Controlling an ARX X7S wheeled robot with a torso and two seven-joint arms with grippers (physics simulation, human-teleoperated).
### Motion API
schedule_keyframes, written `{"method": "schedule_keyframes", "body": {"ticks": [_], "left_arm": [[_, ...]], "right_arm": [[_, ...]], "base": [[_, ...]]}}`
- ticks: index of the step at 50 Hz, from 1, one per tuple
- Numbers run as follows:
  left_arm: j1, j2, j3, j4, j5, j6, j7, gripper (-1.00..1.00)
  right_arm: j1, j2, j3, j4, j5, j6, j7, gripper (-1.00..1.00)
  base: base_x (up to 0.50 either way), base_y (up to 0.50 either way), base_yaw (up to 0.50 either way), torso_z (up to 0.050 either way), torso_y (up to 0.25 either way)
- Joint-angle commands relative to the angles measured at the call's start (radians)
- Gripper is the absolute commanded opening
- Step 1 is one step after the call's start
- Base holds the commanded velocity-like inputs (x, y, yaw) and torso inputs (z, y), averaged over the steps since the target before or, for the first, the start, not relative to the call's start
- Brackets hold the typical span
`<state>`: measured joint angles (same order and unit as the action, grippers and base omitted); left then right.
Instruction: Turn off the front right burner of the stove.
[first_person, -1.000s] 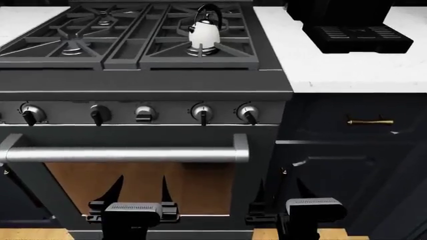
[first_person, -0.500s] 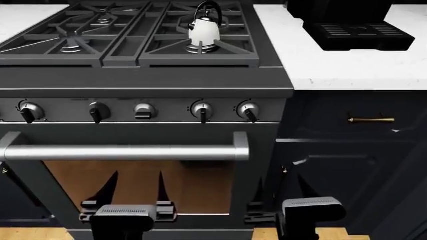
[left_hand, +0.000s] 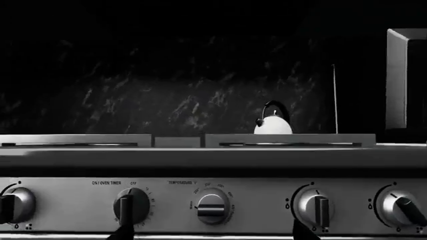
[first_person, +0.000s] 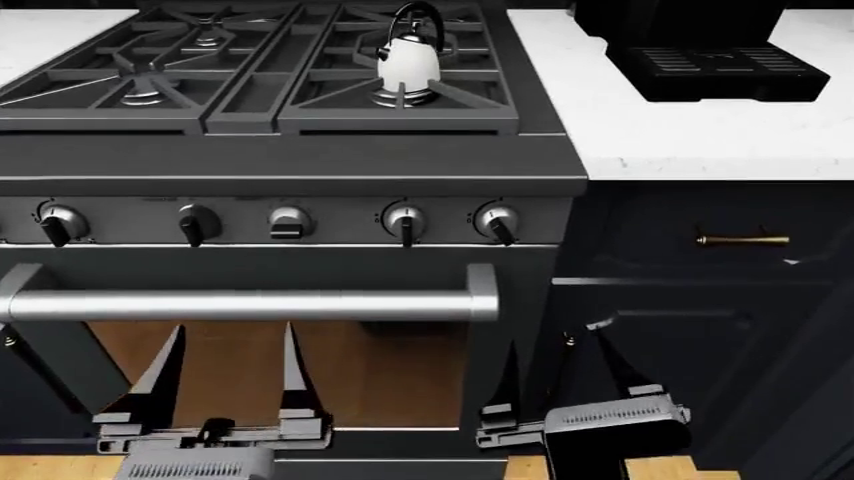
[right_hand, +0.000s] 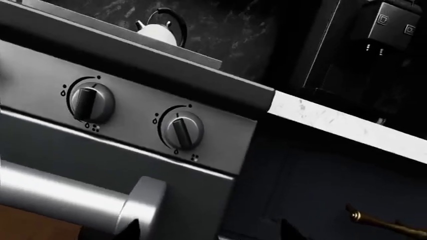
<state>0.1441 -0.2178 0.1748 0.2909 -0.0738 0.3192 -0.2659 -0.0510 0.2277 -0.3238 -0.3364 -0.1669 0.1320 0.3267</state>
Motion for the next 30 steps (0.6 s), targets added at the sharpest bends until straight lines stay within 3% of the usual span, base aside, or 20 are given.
{"method": "schedule_keyframes", "body": {"ticks": [1,7,30], "left_arm": [[0.034,-0.015,-0.030,0.081,0.003,0.044,-0.031,1.00],[0.046,-0.020,-0.035,0.105,0.011,0.061,-0.041,1.00],[0.059,-0.032,-0.057,0.133,-0.016,0.095,-0.067,1.00]], "right_arm": [[-0.039,0.020,0.000,-0.130,-0.053,0.039,0.030,1.00],[-0.090,0.029,0.022,-0.231,-0.067,0.054,0.057,1.00],[-0.076,0.036,-0.003,-0.228,-0.083,0.074,0.058,1.00]], "base": [[0.00,0.00,0.00,0.000,0.000],[0.00,0.00,0.00,0.000,0.000],[0.00,0.00,0.00,0.000,0.000]]}}
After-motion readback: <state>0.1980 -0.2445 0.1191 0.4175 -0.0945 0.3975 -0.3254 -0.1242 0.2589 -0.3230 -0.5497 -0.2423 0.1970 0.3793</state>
